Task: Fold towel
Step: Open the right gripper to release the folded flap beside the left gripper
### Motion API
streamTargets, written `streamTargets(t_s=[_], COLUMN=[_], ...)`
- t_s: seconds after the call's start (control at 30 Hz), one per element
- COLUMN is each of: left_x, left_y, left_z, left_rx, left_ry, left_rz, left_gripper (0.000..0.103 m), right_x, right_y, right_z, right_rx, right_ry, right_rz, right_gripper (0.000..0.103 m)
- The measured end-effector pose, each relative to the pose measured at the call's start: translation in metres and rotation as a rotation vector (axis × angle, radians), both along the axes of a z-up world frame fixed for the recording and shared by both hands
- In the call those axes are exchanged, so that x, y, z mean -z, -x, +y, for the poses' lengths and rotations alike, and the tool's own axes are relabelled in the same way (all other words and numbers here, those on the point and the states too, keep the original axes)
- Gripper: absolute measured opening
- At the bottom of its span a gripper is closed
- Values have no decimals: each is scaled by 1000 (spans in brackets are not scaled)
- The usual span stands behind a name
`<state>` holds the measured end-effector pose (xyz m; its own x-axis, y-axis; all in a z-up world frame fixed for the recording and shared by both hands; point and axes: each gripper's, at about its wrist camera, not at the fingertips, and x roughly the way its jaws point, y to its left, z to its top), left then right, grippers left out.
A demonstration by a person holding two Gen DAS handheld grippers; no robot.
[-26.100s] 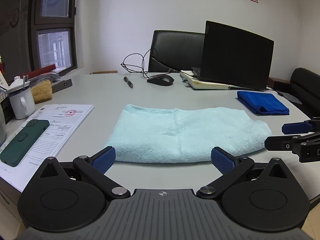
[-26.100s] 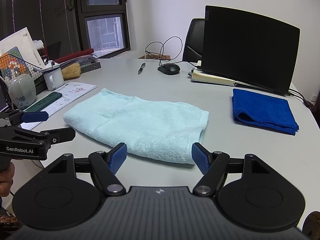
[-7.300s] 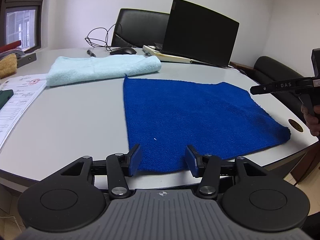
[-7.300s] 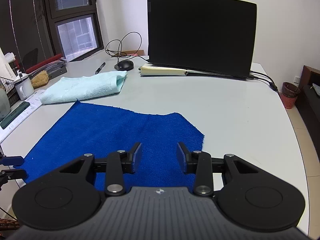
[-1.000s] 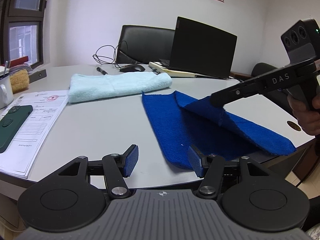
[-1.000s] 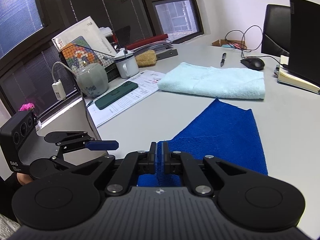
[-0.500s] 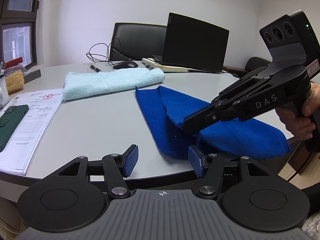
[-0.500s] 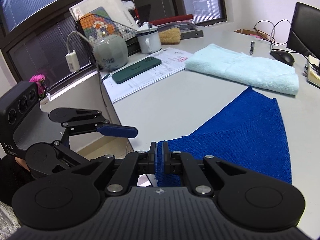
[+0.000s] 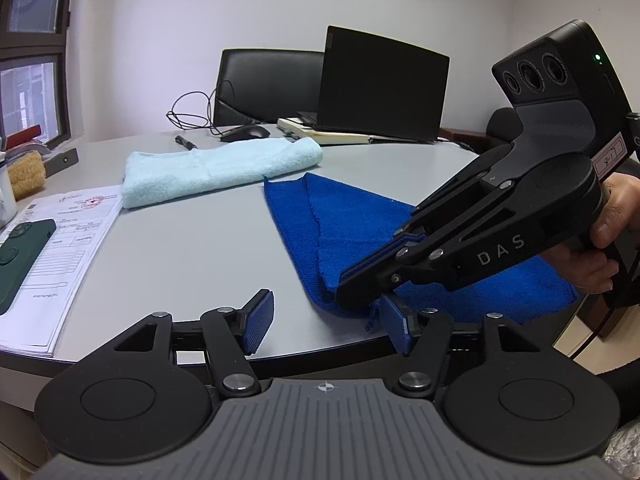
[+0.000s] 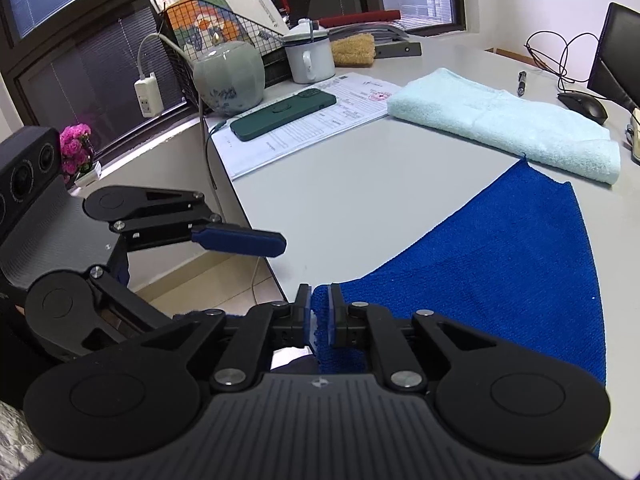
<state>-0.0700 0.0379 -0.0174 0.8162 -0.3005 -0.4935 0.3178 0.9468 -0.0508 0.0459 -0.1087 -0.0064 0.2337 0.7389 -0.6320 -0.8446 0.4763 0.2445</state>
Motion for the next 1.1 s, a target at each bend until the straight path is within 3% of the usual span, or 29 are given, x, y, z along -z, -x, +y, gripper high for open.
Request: streamTargets(t_s=[0.13,0.37,0.67,0.93,1.1], left_x=[0,0,1,1,1], left_y=[1,3,7,11,13], left_z=[-2,-7,-8,-10,-11], left_rx=[4,8,8,10,13], left_ry=[-6,-15,-17,-14,-11], left_rz=[-2,-1,-2,-3,-7], left_gripper=[62,63,63,63,63], right_x=[-4,-10,-12,-17,-19], right_y=[1,2,17,32,29], right_z=[-4,-10,-2,7,1], right_rx=[5,14,-5,-38,-15], right_ry=[-16,-42,-5,29,17], right_rz=[1,1,-100,-200,-195], right_gripper=[28,30,57,65,65])
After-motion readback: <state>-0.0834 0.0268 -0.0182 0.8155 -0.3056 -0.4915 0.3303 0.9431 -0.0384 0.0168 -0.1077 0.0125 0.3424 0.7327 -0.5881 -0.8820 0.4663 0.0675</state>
